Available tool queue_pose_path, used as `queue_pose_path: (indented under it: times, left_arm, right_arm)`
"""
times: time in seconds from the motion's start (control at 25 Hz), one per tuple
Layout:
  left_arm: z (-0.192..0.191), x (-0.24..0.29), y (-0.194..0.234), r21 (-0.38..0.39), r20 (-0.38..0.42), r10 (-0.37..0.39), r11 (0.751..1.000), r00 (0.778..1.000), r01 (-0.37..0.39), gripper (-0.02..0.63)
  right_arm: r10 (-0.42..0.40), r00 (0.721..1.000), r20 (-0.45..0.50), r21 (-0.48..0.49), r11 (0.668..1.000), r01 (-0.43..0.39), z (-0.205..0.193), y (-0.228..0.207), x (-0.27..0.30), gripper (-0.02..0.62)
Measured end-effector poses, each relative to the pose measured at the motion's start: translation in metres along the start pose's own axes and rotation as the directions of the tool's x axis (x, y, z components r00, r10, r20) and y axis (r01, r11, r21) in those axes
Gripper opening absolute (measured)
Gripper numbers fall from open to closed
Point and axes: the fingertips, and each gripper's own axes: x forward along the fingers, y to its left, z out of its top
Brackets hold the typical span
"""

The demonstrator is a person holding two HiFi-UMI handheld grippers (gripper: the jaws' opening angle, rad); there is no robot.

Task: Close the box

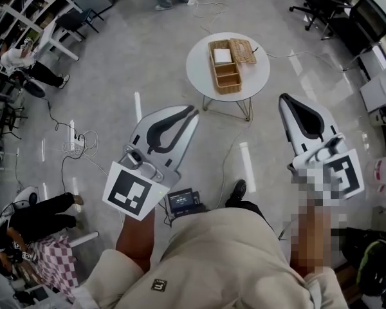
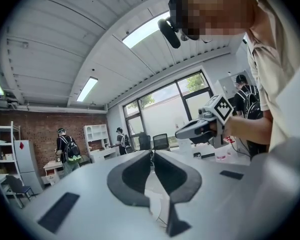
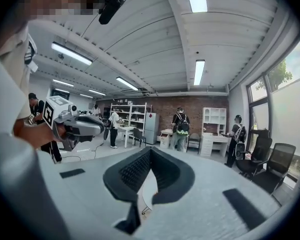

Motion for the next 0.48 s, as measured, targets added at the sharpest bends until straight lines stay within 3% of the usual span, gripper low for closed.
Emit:
queue_pose_path:
  times: [0.48]
  left_arm:
    - [0.012,0.065,0.014,0.025,-0.012,0.009,1.000,1.000,-0.009,0.022]
  right_arm:
    - [0.022,0.999,0.026,0.006,1.000,-0.023,-0.001,-0.062,0.021,-0.006]
